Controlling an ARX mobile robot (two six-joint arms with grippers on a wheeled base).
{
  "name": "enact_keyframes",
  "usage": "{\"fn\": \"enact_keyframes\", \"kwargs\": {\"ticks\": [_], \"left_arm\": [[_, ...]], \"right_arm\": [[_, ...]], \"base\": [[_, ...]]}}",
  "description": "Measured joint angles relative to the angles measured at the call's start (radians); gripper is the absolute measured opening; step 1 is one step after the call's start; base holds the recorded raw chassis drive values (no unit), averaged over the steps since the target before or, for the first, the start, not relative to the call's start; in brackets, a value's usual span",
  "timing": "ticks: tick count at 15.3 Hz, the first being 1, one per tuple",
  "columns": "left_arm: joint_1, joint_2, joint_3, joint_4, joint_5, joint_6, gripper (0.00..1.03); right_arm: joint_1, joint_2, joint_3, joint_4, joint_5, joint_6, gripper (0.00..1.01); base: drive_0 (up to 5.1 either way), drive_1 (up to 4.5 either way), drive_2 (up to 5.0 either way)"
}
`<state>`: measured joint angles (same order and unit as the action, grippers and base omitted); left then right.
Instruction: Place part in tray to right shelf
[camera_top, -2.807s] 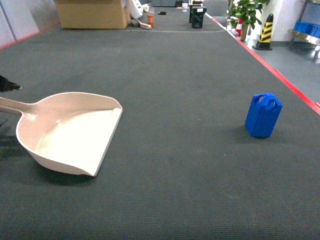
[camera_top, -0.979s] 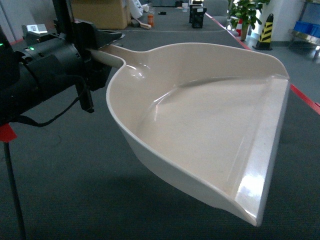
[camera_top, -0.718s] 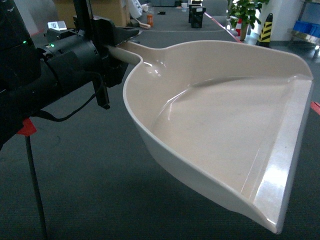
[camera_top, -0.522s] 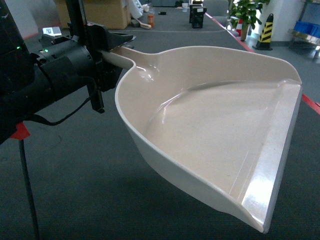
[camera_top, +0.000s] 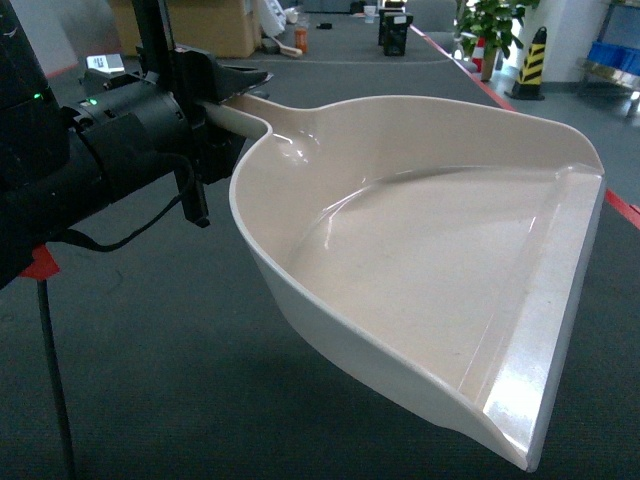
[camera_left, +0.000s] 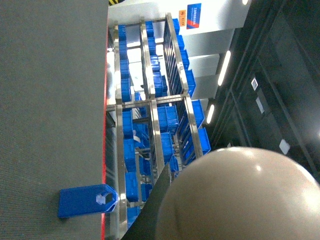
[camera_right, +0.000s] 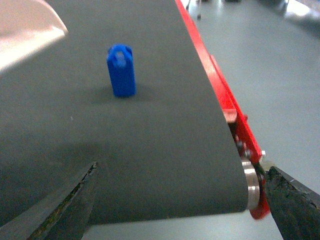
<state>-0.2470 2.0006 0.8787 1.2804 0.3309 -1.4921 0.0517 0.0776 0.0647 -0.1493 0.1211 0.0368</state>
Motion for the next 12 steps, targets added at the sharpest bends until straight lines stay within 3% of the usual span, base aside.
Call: {"fn": "enact_keyframes", "kwargs": {"ticks": [1, 2, 3, 4, 6, 8, 9, 11, 12], "left_arm": [[0.000, 0.000, 0.000, 0.000, -0.001, 0.000, 0.13], [-0.002, 0.000, 0.000, 0.003, 0.004, 0.000, 0.12], [-0.002, 0.000, 0.000, 0.000, 0.002, 0.000, 0.12], [-0.002, 0.000, 0.000, 0.000, 0.003, 0.000, 0.12], [-0.002, 0.000, 0.000, 0.000, 0.002, 0.000, 0.12], [-0.001, 0.000, 0.000, 0.001, 0.003, 0.000, 0.12], [-0.001, 0.000, 0.000, 0.000, 0.002, 0.000, 0.12], [-0.001, 0.000, 0.000, 0.001, 0.003, 0.000, 0.12], [-0.001, 0.000, 0.000, 0.001, 0.002, 0.000, 0.12]], "right_arm": [[-0.006, 0.153, 0.049, -0.027, 0.055, 0.026, 0.98], [-0.100, 0.272, 0.076, 0.042, -0.003, 0.042, 0.98], [-0.195, 0.369, 0.099, 0.116, -0.088, 0.032, 0.98], [-0.299, 0.508, 0.131, 0.211, -0.190, -0.002, 0.98], [-0.422, 0.776, 0.199, 0.367, -0.379, -0.076, 0.98], [-0.438, 1.025, 0.313, 0.449, -0.517, -0.164, 0.98], [-0.428, 1.144, 0.375, 0.470, -0.556, -0.206, 0.98], [-0.426, 1.176, 0.391, 0.474, -0.573, -0.216, 0.98], [-0.414, 1.251, 0.426, 0.486, -0.592, -0.240, 0.98]], "base": [[0.0, 0.00, 0.0], [0.0, 0.00, 0.0], [0.0, 0.00, 0.0], [0.0, 0.00, 0.0], [0.0, 0.00, 0.0], [0.0, 0.00, 0.0], [0.0, 0.00, 0.0], [0.0, 0.00, 0.0], [0.0, 0.00, 0.0]]}}
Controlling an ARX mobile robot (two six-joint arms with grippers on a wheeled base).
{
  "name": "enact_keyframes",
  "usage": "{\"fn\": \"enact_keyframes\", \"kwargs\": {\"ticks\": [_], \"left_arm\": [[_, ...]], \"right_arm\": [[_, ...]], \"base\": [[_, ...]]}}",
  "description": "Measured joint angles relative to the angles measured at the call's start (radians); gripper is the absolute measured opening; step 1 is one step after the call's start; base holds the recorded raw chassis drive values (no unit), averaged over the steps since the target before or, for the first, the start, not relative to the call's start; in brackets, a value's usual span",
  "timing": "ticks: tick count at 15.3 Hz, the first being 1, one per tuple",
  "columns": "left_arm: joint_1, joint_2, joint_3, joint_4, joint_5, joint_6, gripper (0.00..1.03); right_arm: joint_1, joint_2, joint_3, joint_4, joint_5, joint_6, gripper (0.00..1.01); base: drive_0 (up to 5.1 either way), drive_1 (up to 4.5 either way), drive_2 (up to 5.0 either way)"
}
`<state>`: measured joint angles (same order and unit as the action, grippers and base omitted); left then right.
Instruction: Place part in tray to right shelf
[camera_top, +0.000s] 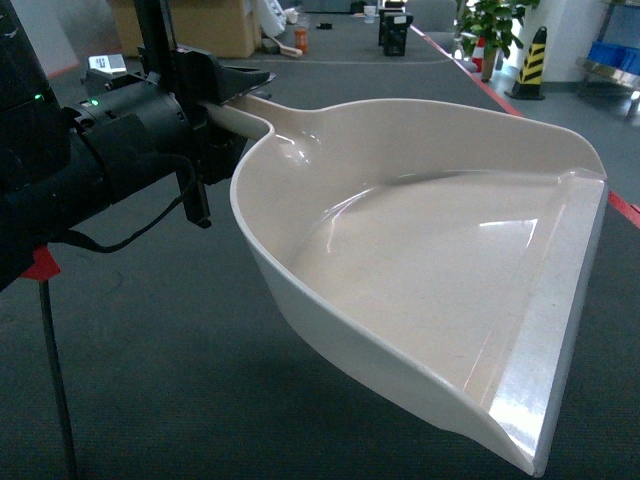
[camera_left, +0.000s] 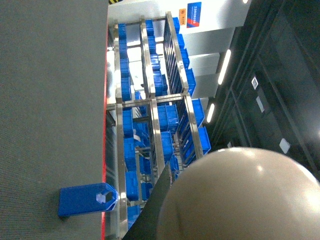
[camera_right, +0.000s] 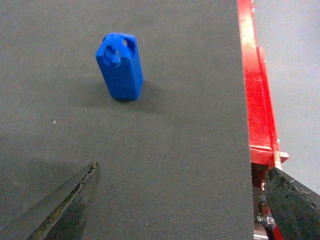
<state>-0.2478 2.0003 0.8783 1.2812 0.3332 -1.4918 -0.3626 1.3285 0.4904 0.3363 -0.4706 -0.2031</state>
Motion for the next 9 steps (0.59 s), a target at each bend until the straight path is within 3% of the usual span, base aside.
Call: {"fn": "enact_keyframes", "kwargs": {"ticks": [3, 5, 7, 8, 9], "left_arm": [[0.000, 0.000, 0.000, 0.000, 0.000, 0.000, 0.12], [0.000, 0.000, 0.000, 0.000, 0.000, 0.000, 0.12], [0.000, 0.000, 0.000, 0.000, 0.000, 0.000, 0.12], [0.000, 0.000, 0.000, 0.000, 0.000, 0.000, 0.12], [0.000, 0.000, 0.000, 0.000, 0.000, 0.000, 0.12]], "right_arm": [[0.062, 0.203, 0.130, -0.021, -0.061, -0.084, 0.98], [0.103, 0.304, 0.219, -0.007, -0.051, -0.109, 0.98], [0.226, 0.574, 0.473, -0.062, -0.031, -0.135, 0.98], [0.267, 0.708, 0.607, -0.083, 0.011, -0.134, 0.98], [0.285, 0.751, 0.666, -0.098, 0.023, -0.129, 0.98]], "base": [[0.0, 0.00, 0.0], [0.0, 0.00, 0.0], [0.0, 0.00, 0.0], [0.0, 0.00, 0.0], [0.0, 0.00, 0.0]]}}
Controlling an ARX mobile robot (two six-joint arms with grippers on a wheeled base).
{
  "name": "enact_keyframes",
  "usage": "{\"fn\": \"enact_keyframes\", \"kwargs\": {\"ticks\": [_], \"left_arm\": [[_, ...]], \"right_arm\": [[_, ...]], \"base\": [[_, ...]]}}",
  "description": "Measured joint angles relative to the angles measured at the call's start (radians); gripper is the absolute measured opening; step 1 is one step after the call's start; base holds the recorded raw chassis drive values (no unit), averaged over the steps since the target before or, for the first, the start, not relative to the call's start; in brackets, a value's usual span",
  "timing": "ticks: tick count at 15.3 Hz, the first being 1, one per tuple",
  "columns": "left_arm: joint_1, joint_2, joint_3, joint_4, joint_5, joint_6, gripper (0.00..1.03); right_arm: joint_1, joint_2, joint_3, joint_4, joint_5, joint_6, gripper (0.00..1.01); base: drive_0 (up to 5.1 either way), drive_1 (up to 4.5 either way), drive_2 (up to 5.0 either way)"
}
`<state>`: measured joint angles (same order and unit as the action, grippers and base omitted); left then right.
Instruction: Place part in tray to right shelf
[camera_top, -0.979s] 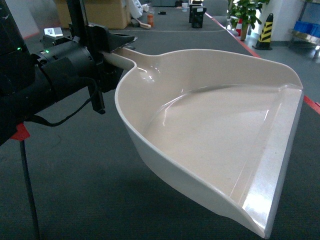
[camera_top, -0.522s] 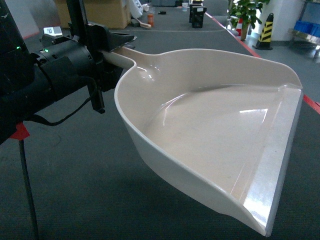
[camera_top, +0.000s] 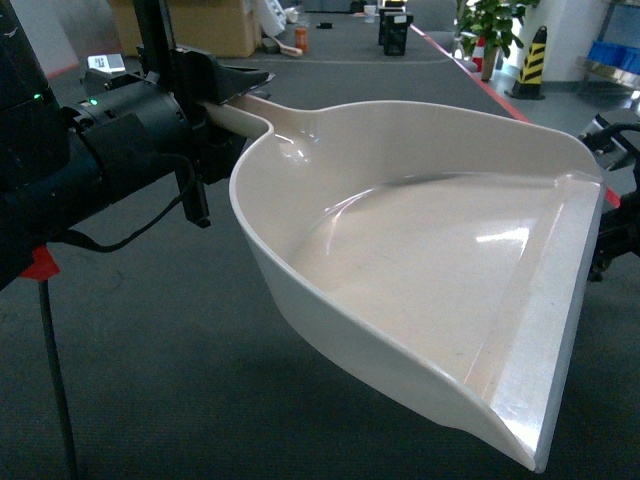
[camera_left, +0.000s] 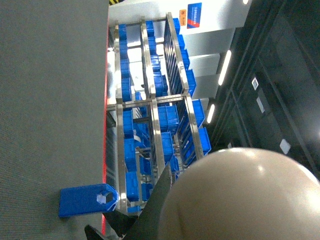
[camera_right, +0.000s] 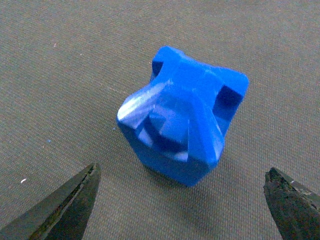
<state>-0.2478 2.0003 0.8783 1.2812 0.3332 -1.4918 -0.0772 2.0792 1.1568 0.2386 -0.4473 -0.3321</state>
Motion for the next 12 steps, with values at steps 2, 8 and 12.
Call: {"fn": "enact_keyframes", "kwargs": {"ticks": [2, 8, 12], "left_arm": [[0.000, 0.000, 0.000, -0.001, 0.000, 0.000, 0.12], [0.000, 0.000, 0.000, -0.001, 0.000, 0.000, 0.12], [0.000, 0.000, 0.000, 0.000, 0.000, 0.000, 0.12]], "right_arm": [[0.027, 0.050, 0.082, -0.025, 0.019, 0.006, 0.98], [0.097, 0.178, 0.237, -0.021, 0.152, 0.031, 0.76], [0.062, 0.114, 0.103, 0.107, 0.185, 0.120, 0.47]], "base": [[0.0, 0.00, 0.0], [0.0, 0.00, 0.0], [0.0, 0.00, 0.0]]}}
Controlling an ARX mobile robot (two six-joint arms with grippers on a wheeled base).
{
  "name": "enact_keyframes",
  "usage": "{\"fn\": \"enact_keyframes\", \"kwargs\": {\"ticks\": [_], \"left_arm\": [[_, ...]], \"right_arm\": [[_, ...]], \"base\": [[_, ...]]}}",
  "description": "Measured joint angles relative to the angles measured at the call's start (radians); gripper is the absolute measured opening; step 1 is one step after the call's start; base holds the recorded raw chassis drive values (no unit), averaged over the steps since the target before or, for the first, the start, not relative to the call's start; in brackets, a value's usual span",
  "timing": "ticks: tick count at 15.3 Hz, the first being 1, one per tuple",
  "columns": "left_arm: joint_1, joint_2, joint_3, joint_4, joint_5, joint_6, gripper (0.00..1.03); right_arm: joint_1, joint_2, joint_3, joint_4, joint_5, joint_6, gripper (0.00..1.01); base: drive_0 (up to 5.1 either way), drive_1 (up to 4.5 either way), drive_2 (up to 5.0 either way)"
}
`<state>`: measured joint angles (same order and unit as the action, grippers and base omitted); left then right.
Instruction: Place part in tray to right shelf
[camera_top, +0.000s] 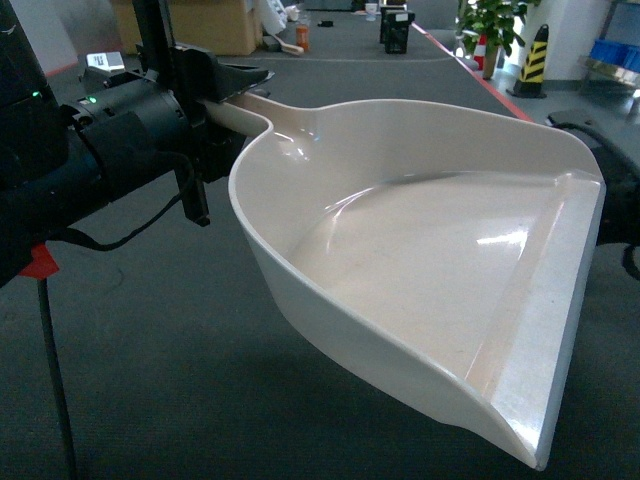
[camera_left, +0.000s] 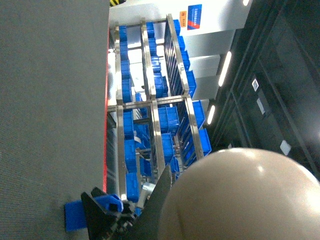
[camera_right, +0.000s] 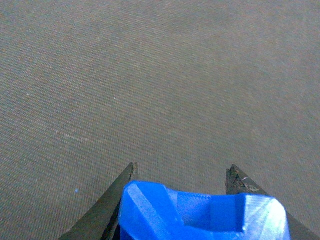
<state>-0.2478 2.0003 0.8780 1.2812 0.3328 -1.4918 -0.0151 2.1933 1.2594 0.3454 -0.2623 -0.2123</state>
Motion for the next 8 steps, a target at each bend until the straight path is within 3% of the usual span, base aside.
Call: {"fn": "enact_keyframes", "kwargs": {"ticks": [3, 5, 7, 8], "left_arm": [[0.000, 0.000, 0.000, 0.000, 0.001, 0.000, 0.12], [0.000, 0.000, 0.000, 0.000, 0.000, 0.000, 0.12], [0.000, 0.000, 0.000, 0.000, 0.001, 0.000, 0.12], [0.000, 0.000, 0.000, 0.000, 0.001, 0.000, 0.12]], "right_arm": [[-0.058, -0.187, -0.150, 0.028, -0.004, 0.049, 0.47], [-0.069, -0.396, -0.233, 0.072, -0.037, 0.098, 0.47], [-0.023, -0.572, -0.269, 0.093, -0.076, 0.151, 0.47], [0.047, -0.689, -0.294, 0.102, -0.087, 0.189, 0.47]], "base": [[0.0, 0.00, 0.0], [0.0, 0.00, 0.0], [0.0, 0.00, 0.0], [0.0, 0.00, 0.0]]}}
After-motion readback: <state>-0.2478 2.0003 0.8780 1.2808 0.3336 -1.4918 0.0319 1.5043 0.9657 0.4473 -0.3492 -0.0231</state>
